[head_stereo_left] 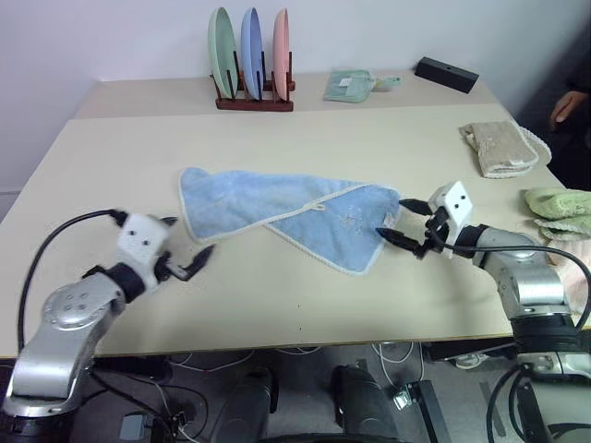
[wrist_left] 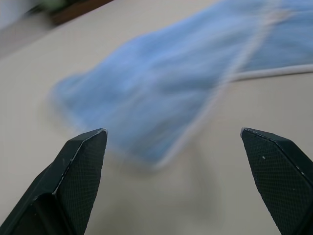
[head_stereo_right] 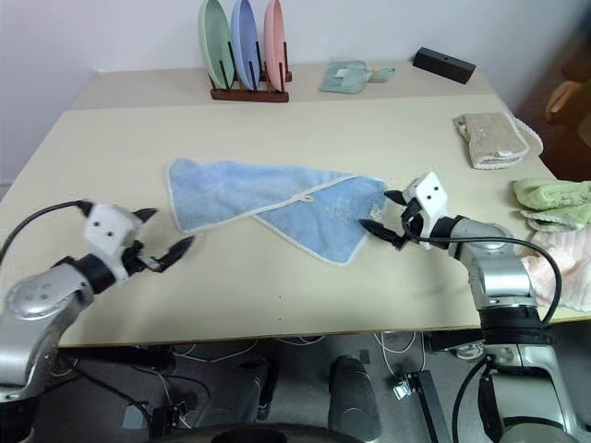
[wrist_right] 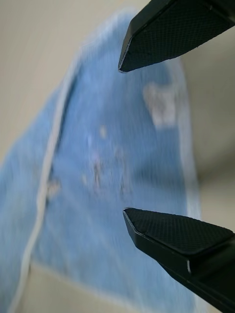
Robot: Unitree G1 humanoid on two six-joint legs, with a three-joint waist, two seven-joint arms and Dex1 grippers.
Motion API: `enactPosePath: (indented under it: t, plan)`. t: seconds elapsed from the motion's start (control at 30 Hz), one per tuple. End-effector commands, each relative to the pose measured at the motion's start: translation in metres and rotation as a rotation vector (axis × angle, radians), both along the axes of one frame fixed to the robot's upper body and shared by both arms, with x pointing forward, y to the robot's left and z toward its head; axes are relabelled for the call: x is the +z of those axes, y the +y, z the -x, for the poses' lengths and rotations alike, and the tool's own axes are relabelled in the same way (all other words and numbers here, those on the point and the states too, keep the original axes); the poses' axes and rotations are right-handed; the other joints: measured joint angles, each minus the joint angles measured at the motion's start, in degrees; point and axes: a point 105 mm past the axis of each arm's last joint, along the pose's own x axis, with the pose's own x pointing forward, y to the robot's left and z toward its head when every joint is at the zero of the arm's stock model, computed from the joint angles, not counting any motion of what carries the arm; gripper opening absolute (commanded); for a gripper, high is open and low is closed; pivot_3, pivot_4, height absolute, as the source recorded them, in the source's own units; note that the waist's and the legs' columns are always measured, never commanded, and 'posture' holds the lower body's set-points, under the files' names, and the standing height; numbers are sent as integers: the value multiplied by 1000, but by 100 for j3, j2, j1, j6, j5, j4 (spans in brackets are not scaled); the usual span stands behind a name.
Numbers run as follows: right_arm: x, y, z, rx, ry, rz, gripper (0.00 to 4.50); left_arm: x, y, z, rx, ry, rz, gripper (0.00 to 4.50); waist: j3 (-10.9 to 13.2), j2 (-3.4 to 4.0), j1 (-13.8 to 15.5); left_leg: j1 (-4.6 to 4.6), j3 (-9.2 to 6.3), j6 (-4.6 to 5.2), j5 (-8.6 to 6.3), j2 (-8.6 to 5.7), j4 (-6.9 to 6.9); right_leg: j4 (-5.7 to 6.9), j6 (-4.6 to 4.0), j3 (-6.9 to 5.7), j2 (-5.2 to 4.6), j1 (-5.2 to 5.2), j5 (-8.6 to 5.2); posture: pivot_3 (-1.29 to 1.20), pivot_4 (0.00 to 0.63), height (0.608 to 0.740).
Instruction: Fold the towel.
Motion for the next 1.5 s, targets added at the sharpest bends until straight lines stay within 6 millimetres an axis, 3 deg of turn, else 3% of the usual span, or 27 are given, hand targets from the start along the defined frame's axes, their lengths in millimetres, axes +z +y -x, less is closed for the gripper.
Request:
enactPosePath:
  t: [0.03, 0.17, 0.27, 0.43, 0.77, 0.87, 1.1, 1.27, 1.5]
  plan:
    - [23, 7, 1, -11, -96, -17, 4500, 7, -9, -12, 5, -64, -100, 4470, 0, 0, -11, 2, 0, 0, 0, 0, 0, 2, 0, 0, 1, 0, 0, 0, 150, 740]
    - [29, 20, 4, 16, -109, -46, 4500, 2, -5, -22, 31, -62, -193, 4470, 0, 2, -54, 5, 6, 2, -1, 1, -8, 2, 0, 3, 6, -3, 0, 0, 150, 740]
    - [31, 24, 0, 7, -119, -55, 4500, -11, 12, -27, 41, -42, -363, 4470, 2, 1, -25, 4, 6, 3, -2, 1, -7, 2, 0, 4, 7, -4, 0, 0, 150, 740]
    - [30, 26, -2, 1, -130, -59, 4500, -29, 38, -31, 52, 23, -496, 4470, 3, 3, -12, 2, 6, 3, -2, 2, -6, 0, 1, 5, 5, -4, 0, 0, 150, 740]
    - [33, 28, -3, -10, -149, -86, 4500, -49, 38, -56, 57, 65, -369, 4470, 2, 6, 15, 4, 3, 3, -1, -1, 0, 5, 2, 4, 2, -2, 1, 0, 150, 740]
    - [34, 28, -3, -12, -153, -86, 4500, -48, 42, -65, 84, 51, -373, 3667, 1, 6, -7, 5, 4, 3, -1, -2, 0, 6, 3, 4, 2, -1, 1, 0, 150, 740]
    - [39, 26, -3, -16, -183, -56, 4500, -45, 41, -70, 71, 24, -386, 41, 1, 6, -46, 6, 4, 2, -1, -1, -4, 8, 3, 4, 5, -6, 1, 0, 150, 740]
    - [43, 28, -13, 1, -199, 63, 4500, -35, 45, -64, 86, 0, -378, 41, 2, 7, -47, 5, 6, 3, -1, -1, -3, 8, 3, 5, 4, -7, 1, 0, 150, 740]
    - [31, 12, -58, -111, -171, 212, 4500, -27, 49, -42, 85, -12, -342, 41, 4, 7, -51, 4, 8, 2, -1, 1, -5, 8, 2, 6, 4, -9, 2, 0, 150, 740]
